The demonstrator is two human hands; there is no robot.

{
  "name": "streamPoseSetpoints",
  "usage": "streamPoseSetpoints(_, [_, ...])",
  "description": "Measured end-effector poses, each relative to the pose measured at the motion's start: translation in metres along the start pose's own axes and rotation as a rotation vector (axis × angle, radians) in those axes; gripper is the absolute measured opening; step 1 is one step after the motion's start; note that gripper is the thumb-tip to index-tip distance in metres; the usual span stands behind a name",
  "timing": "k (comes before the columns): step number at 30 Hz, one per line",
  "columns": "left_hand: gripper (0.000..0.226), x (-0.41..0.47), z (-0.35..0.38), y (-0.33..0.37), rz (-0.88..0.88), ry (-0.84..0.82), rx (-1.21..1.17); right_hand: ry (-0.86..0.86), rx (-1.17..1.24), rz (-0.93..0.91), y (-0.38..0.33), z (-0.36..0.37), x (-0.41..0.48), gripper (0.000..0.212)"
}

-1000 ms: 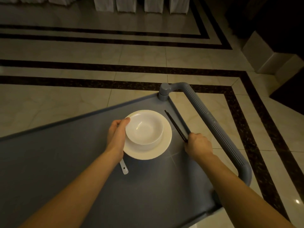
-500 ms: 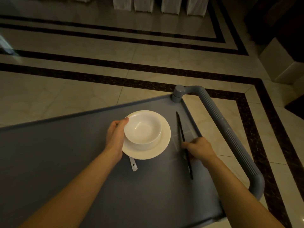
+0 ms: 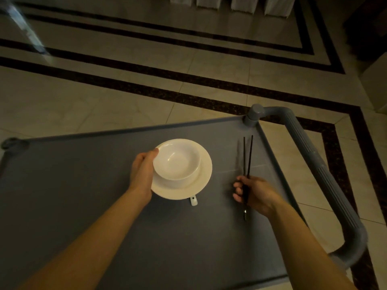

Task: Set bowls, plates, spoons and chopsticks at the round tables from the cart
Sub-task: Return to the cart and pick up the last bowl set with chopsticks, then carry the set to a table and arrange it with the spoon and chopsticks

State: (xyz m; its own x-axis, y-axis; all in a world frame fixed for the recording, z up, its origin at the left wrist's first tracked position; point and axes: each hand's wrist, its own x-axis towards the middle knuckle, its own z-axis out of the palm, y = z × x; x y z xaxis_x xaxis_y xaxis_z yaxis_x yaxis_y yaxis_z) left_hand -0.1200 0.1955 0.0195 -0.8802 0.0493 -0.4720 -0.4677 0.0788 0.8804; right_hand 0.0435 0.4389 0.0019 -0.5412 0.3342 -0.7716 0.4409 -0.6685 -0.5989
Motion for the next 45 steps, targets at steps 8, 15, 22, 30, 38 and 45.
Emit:
streamPoseSetpoints(8, [0.016,0.012,-0.055,-0.002,-0.033,0.071,-0.008,-0.031,-0.267,-0.154,0.024,0.043,0.002,0.029])
streamPoseSetpoints(15, [0.024,0.015,-0.096,-0.012,-0.047,0.135,-0.035,0.071,-0.608,-0.337,0.05,0.085,0.014,0.031])
streamPoseSetpoints(22, [0.031,0.006,-0.122,-0.016,-0.054,0.148,-0.099,0.197,-1.083,-0.414,0.063,0.111,0.023,0.045])
streamPoseSetpoints(30, [0.035,0.002,-0.142,-0.012,-0.056,0.164,-0.14,0.239,-1.136,-0.45,0.072,0.117,0.025,0.03])
streamPoseSetpoints(38, [0.034,-0.003,-0.162,0.01,-0.032,0.159,-0.178,-0.029,-0.493,-0.411,0.066,0.169,-0.025,0.03])
streamPoseSetpoints(45, [0.048,-0.016,-0.197,0.064,0.032,0.175,-0.24,-0.25,-0.387,-0.494,0.03,0.254,-0.088,0.025])
